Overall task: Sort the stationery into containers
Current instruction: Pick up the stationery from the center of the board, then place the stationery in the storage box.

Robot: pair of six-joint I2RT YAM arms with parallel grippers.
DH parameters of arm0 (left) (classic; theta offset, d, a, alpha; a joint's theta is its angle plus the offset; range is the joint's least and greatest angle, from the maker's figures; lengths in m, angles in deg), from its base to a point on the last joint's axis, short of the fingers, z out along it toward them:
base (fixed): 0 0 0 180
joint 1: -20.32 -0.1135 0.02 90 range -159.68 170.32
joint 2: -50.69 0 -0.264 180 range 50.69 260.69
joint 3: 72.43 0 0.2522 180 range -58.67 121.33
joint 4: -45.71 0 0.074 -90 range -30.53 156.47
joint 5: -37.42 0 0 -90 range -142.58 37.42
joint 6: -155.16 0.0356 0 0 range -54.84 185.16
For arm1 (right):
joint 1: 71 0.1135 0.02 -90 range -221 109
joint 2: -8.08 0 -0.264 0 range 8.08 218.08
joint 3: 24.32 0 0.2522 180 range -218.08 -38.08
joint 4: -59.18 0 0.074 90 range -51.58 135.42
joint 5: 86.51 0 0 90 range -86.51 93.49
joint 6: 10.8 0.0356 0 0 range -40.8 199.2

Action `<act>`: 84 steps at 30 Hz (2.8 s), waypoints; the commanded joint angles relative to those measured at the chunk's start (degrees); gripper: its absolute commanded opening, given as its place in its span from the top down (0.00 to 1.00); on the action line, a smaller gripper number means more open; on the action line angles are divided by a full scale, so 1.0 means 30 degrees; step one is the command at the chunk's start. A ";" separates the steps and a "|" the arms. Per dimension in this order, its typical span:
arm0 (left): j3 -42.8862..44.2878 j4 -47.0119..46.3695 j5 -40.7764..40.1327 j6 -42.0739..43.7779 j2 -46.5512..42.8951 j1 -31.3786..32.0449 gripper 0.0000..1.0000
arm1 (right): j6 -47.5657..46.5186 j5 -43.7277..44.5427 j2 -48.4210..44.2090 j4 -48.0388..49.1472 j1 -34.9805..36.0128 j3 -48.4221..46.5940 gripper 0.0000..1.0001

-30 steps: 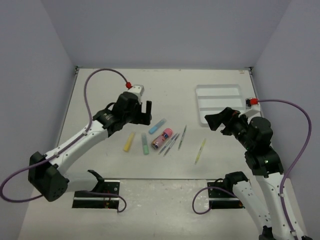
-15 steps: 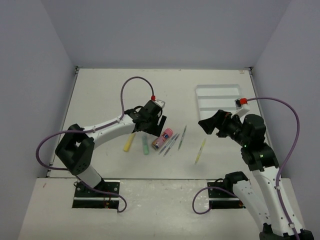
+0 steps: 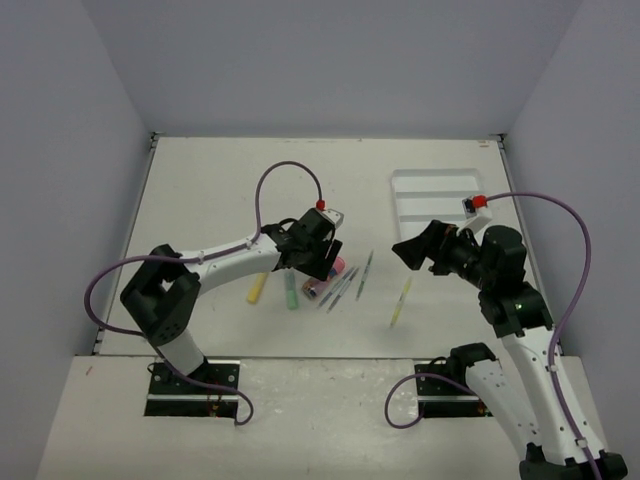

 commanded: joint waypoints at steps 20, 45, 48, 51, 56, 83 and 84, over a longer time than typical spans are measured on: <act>-0.0650 -0.0873 -0.0454 0.0179 0.1983 0.0221 0.44 | -0.0337 -0.1337 0.0823 0.1419 -0.0086 0.0553 0.01; -0.5241 -1.8309 1.1284 -0.6141 -0.6058 0.0204 1.00 | 0.6522 -0.3811 0.4163 1.4811 0.2261 0.3976 0.07; -0.5133 -1.8740 1.1951 -0.6323 -0.5715 0.0200 1.00 | 0.7030 -0.4370 0.4491 1.5725 0.2236 0.4010 0.19; -0.5199 -1.8931 1.1893 -0.6345 -0.5599 0.0212 1.00 | 0.7061 -0.4747 0.4911 1.5831 0.2282 0.3847 0.35; -0.5102 -1.8730 1.1143 -0.5843 -0.5782 0.0200 1.00 | 0.7266 -0.5261 0.5548 1.6042 0.2549 0.3824 0.39; -0.2430 -0.0563 -0.6442 -0.2213 -1.4109 0.0170 0.00 | 1.1274 0.7708 2.4731 0.3307 -0.5176 -1.6629 1.00; -0.2388 -0.0353 -0.6336 -0.2046 -1.4232 0.0170 0.00 | 1.1222 0.8122 2.5455 0.2811 -0.5203 -1.7560 1.00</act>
